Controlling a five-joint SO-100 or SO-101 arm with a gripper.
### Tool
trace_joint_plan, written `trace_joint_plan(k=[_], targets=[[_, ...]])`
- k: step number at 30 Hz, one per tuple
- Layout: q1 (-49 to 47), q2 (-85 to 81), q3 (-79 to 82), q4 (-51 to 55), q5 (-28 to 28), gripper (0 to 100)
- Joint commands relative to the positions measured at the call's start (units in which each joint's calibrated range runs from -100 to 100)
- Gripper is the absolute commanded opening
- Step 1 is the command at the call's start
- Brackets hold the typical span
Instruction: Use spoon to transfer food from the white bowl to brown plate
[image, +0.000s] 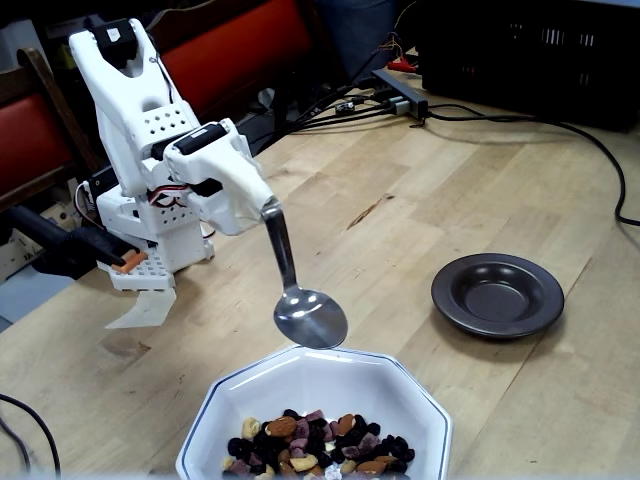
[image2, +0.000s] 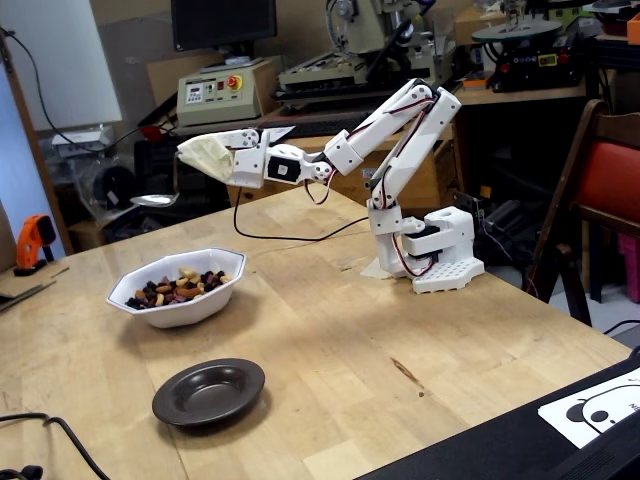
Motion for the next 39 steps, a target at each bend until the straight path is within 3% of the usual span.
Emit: trace_joint_plan(k=[1,13,39], targets=[[-3.16,-0.27,0.85,-1.24,0.00,2],[-3.60,-1.21,13.41,-1.31,-0.20,2],[-3.53,-0.18,5.27,-1.31,0.00,2]])
